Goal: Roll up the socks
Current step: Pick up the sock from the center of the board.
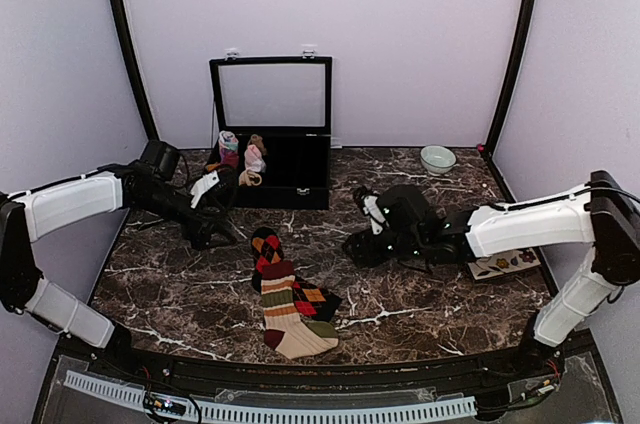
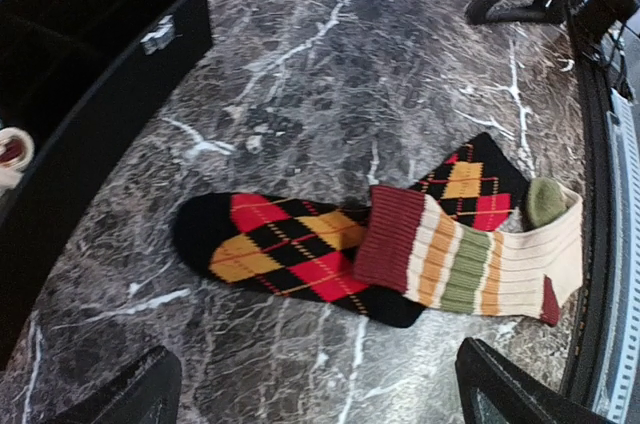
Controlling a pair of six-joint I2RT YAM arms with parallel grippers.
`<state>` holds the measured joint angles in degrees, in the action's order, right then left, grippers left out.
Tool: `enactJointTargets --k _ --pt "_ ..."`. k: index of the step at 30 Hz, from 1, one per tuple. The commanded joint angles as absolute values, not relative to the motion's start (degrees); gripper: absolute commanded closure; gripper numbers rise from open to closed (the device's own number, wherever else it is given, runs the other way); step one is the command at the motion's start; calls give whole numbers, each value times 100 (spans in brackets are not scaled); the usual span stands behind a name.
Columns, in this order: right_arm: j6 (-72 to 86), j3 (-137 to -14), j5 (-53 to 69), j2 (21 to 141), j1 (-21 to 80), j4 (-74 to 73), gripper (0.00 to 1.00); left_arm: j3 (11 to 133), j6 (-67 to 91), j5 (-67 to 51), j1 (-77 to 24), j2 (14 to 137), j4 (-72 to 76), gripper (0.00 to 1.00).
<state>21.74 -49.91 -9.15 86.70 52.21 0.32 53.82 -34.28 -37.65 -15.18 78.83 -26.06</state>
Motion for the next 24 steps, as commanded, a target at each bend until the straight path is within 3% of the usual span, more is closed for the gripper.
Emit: enactJointTargets --k 1,10,16,24 --pt "2304 -5347 -1538 9421 6035 -60 30 5479 -3684 -4072 -1984 8122 -3028 1" --pt "2579 -5880 -1540 10491 6806 -70 44 5675 -3752 -4140 -2401 8871 -2778 1" --pt "2707 -6066 -1582 10790 6880 -218 45 5676 -3769 -3993 -2699 9150 -2506 2" --pt "3044 -5526 -1573 10557 6894 -154 51 5831 -3755 -3651 -3154 9638 -2176 11"
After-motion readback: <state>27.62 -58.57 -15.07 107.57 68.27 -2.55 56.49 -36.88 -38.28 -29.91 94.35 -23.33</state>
